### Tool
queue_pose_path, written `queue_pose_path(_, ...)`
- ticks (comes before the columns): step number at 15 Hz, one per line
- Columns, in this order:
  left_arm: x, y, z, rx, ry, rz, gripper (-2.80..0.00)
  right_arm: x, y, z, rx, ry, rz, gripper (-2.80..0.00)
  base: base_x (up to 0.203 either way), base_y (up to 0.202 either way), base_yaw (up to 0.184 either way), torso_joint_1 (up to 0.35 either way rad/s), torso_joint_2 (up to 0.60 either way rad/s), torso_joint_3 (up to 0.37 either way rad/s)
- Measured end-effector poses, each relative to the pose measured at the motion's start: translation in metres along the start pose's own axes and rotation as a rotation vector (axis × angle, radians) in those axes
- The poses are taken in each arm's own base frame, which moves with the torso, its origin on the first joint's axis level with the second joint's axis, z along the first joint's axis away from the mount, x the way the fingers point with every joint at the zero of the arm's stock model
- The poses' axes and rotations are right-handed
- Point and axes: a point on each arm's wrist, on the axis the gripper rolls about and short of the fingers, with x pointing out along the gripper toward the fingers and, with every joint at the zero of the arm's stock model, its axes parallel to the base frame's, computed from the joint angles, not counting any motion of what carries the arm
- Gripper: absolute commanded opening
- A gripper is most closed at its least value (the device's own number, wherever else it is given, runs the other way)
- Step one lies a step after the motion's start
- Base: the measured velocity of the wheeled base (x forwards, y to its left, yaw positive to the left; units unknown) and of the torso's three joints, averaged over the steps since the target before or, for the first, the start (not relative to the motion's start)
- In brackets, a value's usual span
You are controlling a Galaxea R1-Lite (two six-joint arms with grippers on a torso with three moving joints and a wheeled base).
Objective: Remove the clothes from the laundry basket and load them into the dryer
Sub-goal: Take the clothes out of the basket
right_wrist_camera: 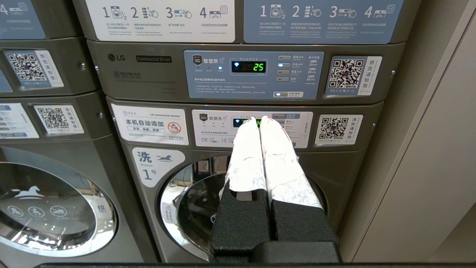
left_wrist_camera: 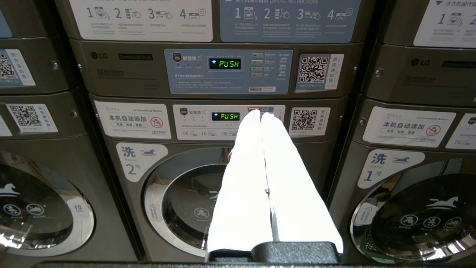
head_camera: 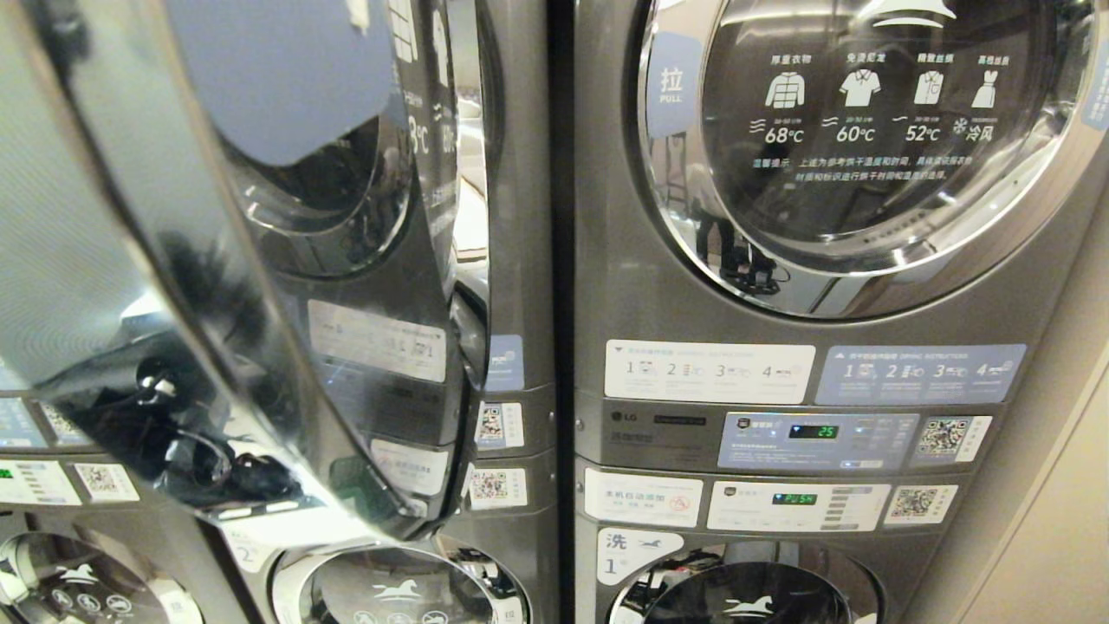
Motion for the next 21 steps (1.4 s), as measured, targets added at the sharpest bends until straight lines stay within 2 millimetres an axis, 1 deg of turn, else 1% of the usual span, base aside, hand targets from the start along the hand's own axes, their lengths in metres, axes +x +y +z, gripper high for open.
queue_pose_path(4, 0.0000, -0.0002, -0.0004, 0.044, 0.004, -0.009, -2.80, 0.0000, 0.0000, 0.0000, 0.000, 0.000, 0.000, -2.80, 0.000, 0.000, 0.000, 0.000, 0.00, 0.000)
queue_pose_path(9, 0.0000, -0.0003, -0.0005, 0.037, 0.005, -0.012, -2.80, 0.0000, 0.0000, 0.0000, 0.000, 0.000, 0.000, -2.80, 0.000, 0.000, 0.000, 0.000, 0.00, 0.000)
queue_pose_path(18, 0.0000, -0.0003, -0.0004, 0.038, 0.004, -0.012, -2.80, 0.0000, 0.0000, 0.0000, 0.000, 0.000, 0.000, -2.80, -0.180, 0.000, 0.001, -0.001, 0.00, 0.002)
queue_pose_path(21, 0.0000, -0.0003, -0.0006, 0.049, 0.006, -0.015, -2.80, 0.0000, 0.0000, 0.0000, 0.000, 0.000, 0.000, -2.80, -0.022, 0.000, 0.000, 0.009, 0.00, -0.003)
